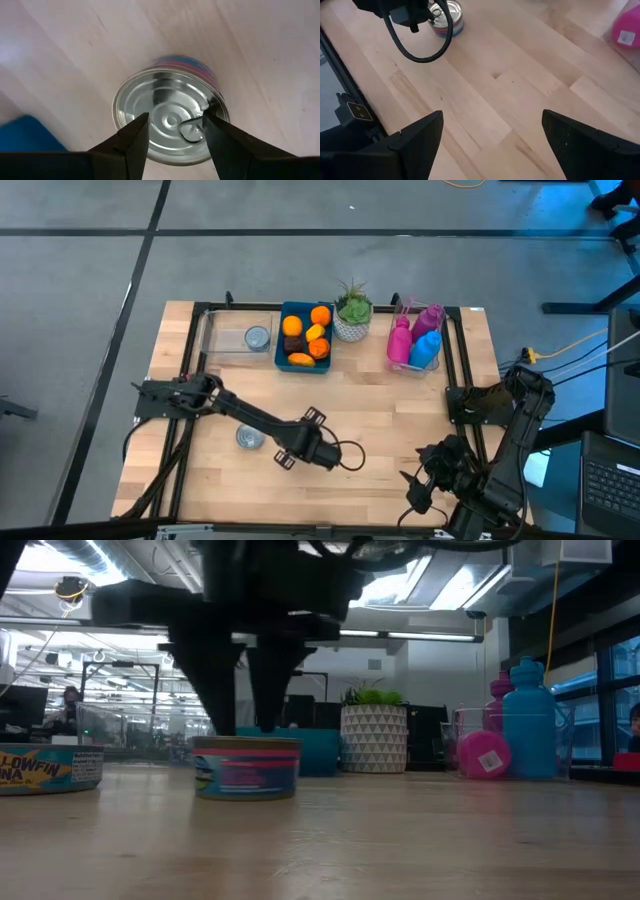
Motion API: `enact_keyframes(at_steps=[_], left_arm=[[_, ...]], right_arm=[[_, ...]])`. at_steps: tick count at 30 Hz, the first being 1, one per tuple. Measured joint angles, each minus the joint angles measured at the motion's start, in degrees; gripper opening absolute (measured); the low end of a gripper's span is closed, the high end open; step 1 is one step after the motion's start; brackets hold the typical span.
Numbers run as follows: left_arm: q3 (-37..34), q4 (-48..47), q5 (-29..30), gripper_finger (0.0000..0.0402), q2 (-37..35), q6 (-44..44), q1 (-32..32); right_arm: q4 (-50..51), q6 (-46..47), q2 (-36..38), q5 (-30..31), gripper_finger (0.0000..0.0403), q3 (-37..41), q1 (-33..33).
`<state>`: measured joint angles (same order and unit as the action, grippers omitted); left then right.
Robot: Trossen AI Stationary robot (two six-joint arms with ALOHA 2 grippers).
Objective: Pick & Place Food Item
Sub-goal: Stack the blue and pink tuna can on top of the blue tuna can into the left transparent bin
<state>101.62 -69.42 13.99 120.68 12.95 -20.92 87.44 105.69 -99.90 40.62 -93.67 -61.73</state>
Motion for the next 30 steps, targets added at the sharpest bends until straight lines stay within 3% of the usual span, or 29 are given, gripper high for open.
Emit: enact_keyframes(at_steps=[6, 11, 15, 18, 25, 30], left_arm=[[-0.2, -1.0, 6.1, 0.0186, -1.6, -3.3, -2.4], [-0.2, -1.1, 12.2, 0.0186, -7.9, -6.4, -3.3], [-0.2, -2.5, 13.3, 0.0186, -13.4, -14.4, -3.1], [-1.1, -3.9, 13.5, 0.0186, -16.4, -21.7, -3.9], [-16.6, -3.4, 21.6, 0.0176, -21.8, -38.8, -8.7], [-31.6, 10.6, 22.4, 0.0165, -28.7, -48.5, -11.8]], right_arm=[[-0.5, -0.6, 0.0, 0.2, 0.0341, 2.3, 1.2], [-0.9, -1.6, 0.0, -0.4, 0.0341, 5.0, 4.6], [-4.0, -5.7, 0.0, -1.1, 0.0341, 8.4, 8.5], [-12.1, -12.2, 0.0, -1.3, 0.0341, 12.2, 12.6], [-34.5, -32.5, 0.0, -5.5, 0.0341, 21.2, 23.4], [-44.6, -43.0, 0.0, -7.1, 0.0341, 24.3, 30.2]])
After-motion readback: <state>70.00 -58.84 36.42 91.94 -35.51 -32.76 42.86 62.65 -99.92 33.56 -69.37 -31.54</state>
